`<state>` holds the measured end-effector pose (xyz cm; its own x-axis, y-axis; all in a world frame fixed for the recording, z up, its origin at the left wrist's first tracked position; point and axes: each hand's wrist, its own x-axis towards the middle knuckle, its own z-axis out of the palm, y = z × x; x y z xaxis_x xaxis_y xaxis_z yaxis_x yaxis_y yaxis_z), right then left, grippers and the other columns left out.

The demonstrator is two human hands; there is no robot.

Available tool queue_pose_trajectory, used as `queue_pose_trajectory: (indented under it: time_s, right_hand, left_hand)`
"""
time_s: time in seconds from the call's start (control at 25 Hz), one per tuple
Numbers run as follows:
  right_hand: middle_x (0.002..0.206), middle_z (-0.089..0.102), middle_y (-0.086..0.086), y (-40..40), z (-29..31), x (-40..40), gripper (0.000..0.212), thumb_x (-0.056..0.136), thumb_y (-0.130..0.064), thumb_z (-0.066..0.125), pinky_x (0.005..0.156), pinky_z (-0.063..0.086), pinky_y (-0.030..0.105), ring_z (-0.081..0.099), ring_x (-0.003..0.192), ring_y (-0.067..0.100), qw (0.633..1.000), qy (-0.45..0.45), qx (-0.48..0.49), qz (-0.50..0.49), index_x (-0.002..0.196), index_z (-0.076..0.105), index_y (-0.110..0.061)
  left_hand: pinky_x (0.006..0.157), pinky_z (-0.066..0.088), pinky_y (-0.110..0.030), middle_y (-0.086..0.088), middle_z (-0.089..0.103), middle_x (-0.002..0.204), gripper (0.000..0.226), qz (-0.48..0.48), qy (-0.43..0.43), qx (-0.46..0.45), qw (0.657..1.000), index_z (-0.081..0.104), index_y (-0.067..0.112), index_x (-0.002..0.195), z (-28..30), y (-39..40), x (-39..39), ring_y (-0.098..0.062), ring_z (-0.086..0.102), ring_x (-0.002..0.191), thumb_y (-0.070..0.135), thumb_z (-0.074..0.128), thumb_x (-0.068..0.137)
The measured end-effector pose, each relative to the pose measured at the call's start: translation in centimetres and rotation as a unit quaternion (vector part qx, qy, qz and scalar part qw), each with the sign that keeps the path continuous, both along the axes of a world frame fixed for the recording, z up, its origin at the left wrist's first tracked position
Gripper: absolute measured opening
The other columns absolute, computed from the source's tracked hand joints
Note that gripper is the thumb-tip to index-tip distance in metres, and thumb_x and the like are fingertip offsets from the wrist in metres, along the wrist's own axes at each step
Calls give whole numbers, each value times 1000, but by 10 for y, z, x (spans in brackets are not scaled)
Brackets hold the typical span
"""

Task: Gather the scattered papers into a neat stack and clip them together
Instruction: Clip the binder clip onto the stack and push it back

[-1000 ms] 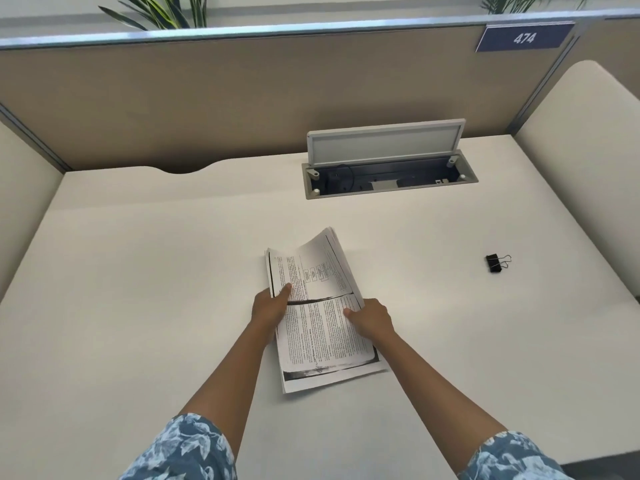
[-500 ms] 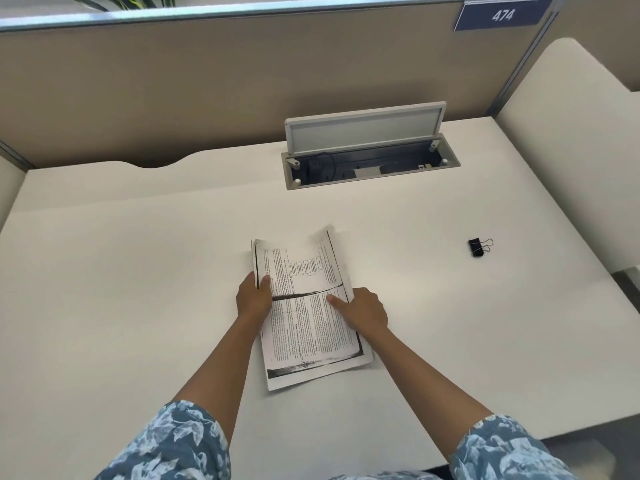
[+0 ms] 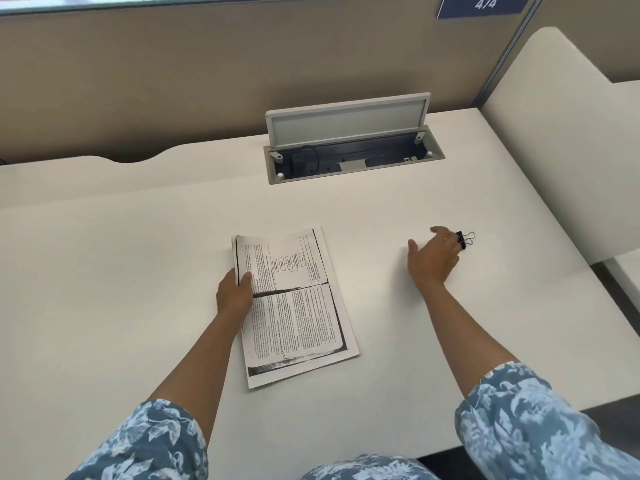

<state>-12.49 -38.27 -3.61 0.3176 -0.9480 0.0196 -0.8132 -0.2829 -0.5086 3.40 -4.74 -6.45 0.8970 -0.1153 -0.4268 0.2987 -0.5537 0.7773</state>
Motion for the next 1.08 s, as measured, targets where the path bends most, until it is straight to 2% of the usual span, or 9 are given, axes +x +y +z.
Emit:
queue_pose_trajectory:
  time_s: [0.12,0.24,0.44,0.56,0.64,0.72,0.84,0.96,1.08]
  right_hand:
    - [142,39,12,-29,2,-7,68,83,-24,75,107,37,43,36,135,31,997,21,-24,-69,138,39,-7]
    - [146,36,15,-49,0,-16,75,85,-22,73,109,36,43,34,137,32,995,46,-22,-86,143,32,-1]
    - [136,47,20,-66,-4,-23,46,97,-18,58,98,43,48,46,126,38,995,47,20,-87,136,42,2]
    - [124,58,17,-62,-5,-22,26,100,-15,51,93,45,44,56,113,38,997,18,21,-78,122,56,-3]
    - [119,59,15,-54,-6,-19,19,100,-16,50,81,45,39,60,105,37,995,-21,43,-89,111,60,-4]
    - [120,56,13,-43,-6,-14,16,100,-16,51,73,40,34,61,98,35,991,-50,67,-103,105,61,-5]
    - [121,55,14,-27,-1,0,15,98,-15,55,74,42,33,62,94,36,985,-82,109,-105,100,64,-4]
    - [108,67,15,-8,4,15,17,95,-16,58,74,43,30,64,97,33,981,-107,151,-61,100,67,-2]
    - [93,68,3,19,8,27,15,92,-22,63,65,43,25,61,88,22,953,-174,250,6,94,69,-9]
  left_hand:
    - [104,49,-46,-12,68,125,28,5,0,-5,1000,62,8,123,0,-1,-2,-33,62,116,23,46,106]
    - [106,48,-49,-11,67,127,29,4,3,-5,1000,62,8,125,1,-1,-2,-33,62,118,23,45,106]
    - [104,49,-47,-12,69,123,27,9,-1,-5,1000,63,7,120,0,-1,-2,-33,63,115,22,46,106]
    - [104,49,-48,-13,69,123,27,8,-3,-3,1000,63,7,120,0,-1,-2,-34,63,114,22,47,106]
    - [104,49,-49,-13,68,123,28,9,-3,2,1000,63,6,120,0,-1,-2,-34,63,115,23,47,106]
    - [104,49,-49,-13,69,123,28,9,-1,1,1000,63,6,120,0,-2,-2,-34,63,114,23,46,106]
    - [103,50,-47,-13,69,123,27,9,-1,-4,1000,63,7,120,0,-2,-2,-33,63,114,22,47,105]
    - [101,50,-45,-13,69,121,27,12,-2,-7,1000,64,6,119,1,-2,-3,-33,64,113,22,47,105]
    - [99,51,-43,-11,69,118,23,14,3,-18,1000,64,9,115,3,-2,-5,-33,64,111,22,47,105]
